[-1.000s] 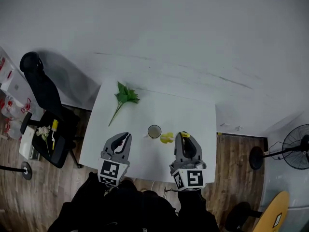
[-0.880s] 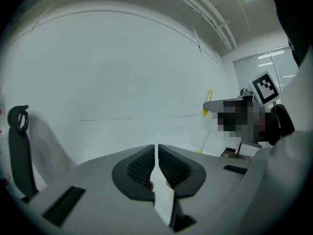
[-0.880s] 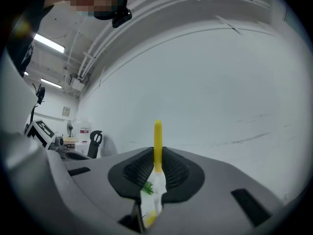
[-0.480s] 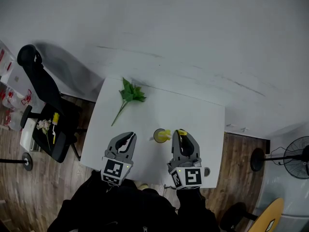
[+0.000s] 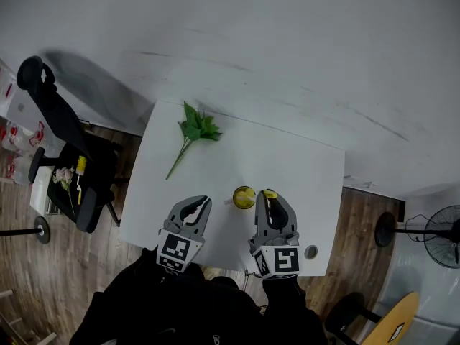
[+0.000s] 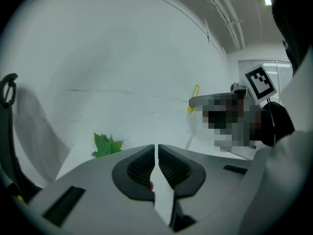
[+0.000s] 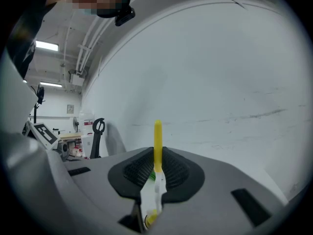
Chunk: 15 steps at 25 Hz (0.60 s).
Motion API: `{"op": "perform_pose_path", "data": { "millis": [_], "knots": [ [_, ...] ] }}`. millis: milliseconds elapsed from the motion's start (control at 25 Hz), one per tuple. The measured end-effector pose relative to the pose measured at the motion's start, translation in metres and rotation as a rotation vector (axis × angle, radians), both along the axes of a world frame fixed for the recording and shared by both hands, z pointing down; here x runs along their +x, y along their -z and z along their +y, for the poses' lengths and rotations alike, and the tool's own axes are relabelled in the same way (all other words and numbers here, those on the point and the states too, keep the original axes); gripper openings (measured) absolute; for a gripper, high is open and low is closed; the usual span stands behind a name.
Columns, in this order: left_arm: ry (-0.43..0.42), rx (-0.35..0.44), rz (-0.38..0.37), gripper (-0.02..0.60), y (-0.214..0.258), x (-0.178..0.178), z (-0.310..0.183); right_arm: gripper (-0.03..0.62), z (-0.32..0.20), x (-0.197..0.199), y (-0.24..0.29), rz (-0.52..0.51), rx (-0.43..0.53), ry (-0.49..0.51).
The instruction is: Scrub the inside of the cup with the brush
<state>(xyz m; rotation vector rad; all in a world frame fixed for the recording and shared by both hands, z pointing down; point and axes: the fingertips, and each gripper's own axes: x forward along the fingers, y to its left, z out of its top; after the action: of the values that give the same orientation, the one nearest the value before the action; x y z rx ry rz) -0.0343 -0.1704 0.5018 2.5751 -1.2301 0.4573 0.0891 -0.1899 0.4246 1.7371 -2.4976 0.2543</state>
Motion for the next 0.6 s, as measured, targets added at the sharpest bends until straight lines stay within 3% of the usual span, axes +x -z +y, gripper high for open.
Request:
{"op": "perform_pose_path", "data": {
  "millis": [440, 520, 600],
  "knots": [
    [-0.141, -0.086, -0.016, 0.048, -0.063, 0.035, -0.005, 0.066, -0.014, -0.001, -0.03, 0.012, -0.047, 0.012],
    [-0.176, -0.102, -0.022, 0.126, -0.074, 0.041, -0.003, 0.066, -0.016, -0.001, -0.033, 0.012, -0.052, 0.015],
    [-0.205, -0.115, -0.034, 0.166, -0.086, 0.048, -0.002, 0.066, -0.017, -0.001, -0.036, 0.014, -0.06, 0.02]
  ]
}}
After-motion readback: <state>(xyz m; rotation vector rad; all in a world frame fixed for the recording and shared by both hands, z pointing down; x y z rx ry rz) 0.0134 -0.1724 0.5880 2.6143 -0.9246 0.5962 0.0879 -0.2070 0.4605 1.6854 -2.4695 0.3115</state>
